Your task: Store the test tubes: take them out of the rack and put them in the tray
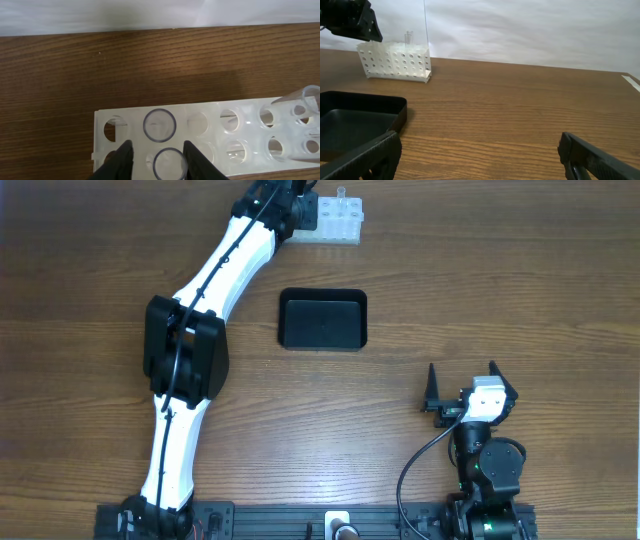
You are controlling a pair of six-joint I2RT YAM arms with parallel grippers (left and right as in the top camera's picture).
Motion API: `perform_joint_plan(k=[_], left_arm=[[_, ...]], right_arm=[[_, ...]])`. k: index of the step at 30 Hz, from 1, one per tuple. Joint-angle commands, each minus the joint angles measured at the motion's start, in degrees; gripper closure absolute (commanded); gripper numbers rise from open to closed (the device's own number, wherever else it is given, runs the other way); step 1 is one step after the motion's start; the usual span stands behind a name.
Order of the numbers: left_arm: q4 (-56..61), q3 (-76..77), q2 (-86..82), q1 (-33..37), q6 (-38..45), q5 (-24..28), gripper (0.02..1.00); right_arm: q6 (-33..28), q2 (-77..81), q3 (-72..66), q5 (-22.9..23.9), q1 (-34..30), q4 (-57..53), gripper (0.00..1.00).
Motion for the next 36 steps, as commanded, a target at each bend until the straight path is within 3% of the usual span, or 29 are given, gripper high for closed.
perform_joint_plan(k=[1, 20, 36], left_arm=[[0.1, 1.2, 0.9, 0.1, 0.2, -0.4, 0.733], [0.1, 1.2, 1.0, -0.5, 0.2, -0.4, 0.921], [-0.2, 1.7, 0.4, -1.5, 0.3, -0.7, 0.943]], right_arm=[[-0.3, -0.6, -0.4, -0.5, 0.0, -0.1, 0.009], [-0.3, -0.6, -0.4, -0.5, 0.0, -0.1, 0.009], [-0.3, -0.6, -0.4, -0.5, 0.0, -0.1, 0.009]])
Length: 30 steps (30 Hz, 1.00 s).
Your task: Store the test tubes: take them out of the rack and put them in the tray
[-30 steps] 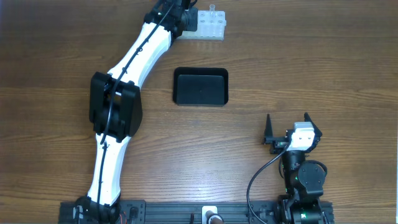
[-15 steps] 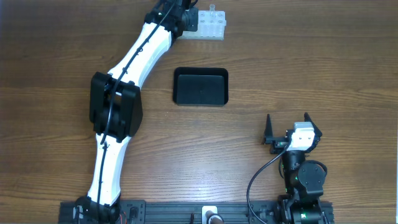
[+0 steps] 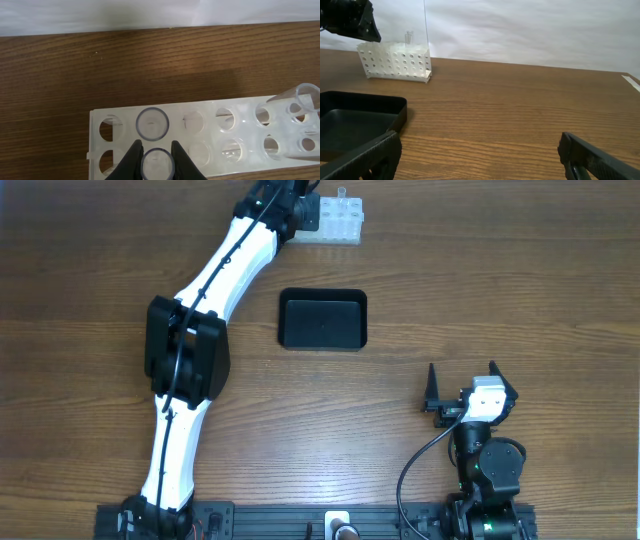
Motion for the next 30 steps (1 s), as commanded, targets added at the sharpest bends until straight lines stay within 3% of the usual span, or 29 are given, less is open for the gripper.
perform_joint_plan(k=[1, 30], left_arm=[[-0.2, 1.8, 0.3, -1.1, 0.2, -0.9, 0.943], [-4.0, 1.9, -15.0, -1.4, 2.0, -6.0, 0.978]], right_arm=[[-0.3, -0.6, -0.4, -0.5, 0.0, -0.1, 0.009], [-0.3, -0.6, -0.4, -0.5, 0.0, -0.1, 0.007]])
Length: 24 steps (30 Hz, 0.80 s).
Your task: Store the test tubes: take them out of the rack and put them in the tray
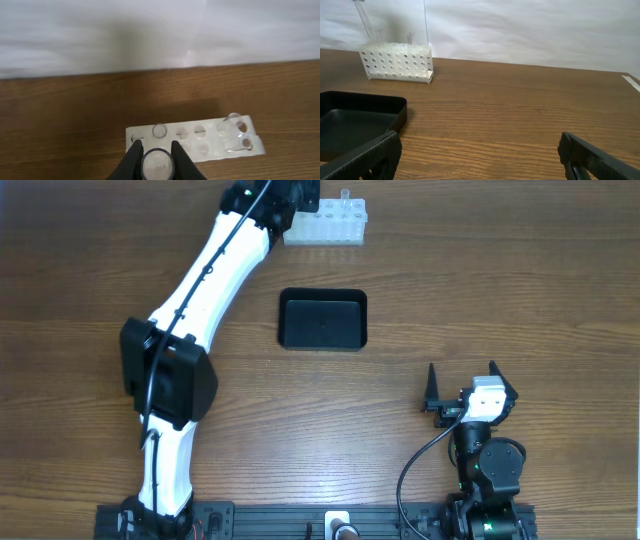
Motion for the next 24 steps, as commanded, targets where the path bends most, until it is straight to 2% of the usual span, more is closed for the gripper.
perform_joint_plan(k=[1, 10, 20, 24], left_arm=[[-0.7, 1.9, -5.1, 0.0, 1.1, -1.3, 0.978], [-7.4, 1.9, -10.3, 0.0, 0.5, -1.2, 0.978], [-26.8, 1.9, -12.0, 0.0, -8.9, 8.7, 0.980], [-33.3, 1.9, -11.5, 0.0, -10.2, 12.8, 0.978]], right_arm=[[-0.2, -0.6, -0.4, -0.5, 0.0, -0.1, 0.009], [-0.2, -0.6, -0.4, -0.5, 0.0, -0.1, 0.007], [-0.2, -0.6, -0.4, -0.5, 0.0, -0.1, 0.009], [-0.2, -0.6, -0.4, -0.5, 0.0, -0.1, 0.009]])
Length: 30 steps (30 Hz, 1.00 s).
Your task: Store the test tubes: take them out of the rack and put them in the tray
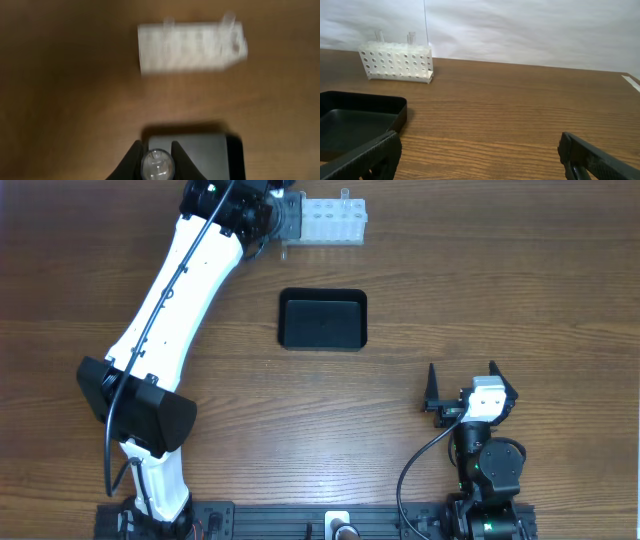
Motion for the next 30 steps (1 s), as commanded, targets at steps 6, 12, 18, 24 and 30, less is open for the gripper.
perform_joint_plan(k=[6, 12, 18, 24, 30], left_arm=[[-11.9, 1.1, 2.4, 0.0, -5.2, 9.9, 0.980], [-18.6, 1.1, 7.0, 0.0, -5.1, 11.5, 0.978], [-19.7, 2.4, 12.6, 0.0, -5.1, 13.9, 0.978], [-19.7, 7.8, 18.4, -0.1, -5.1, 14.2, 0.980], [-19.6, 8.5, 21.3, -0.1, -4.6, 14.1, 0.980]], right_arm=[[-0.3, -0.6, -0.4, -0.5, 0.0, -0.1, 0.009], [-0.3, -0.6, -0.4, -0.5, 0.0, -0.1, 0.007], [-0.3, -0.6, -0.4, -0.5, 0.0, -0.1, 0.007], [-0.3, -0.6, -0.4, -0.5, 0.0, -0.1, 0.007], [-0.3, -0.6, -0.4, -0.5, 0.0, -0.1, 0.009]])
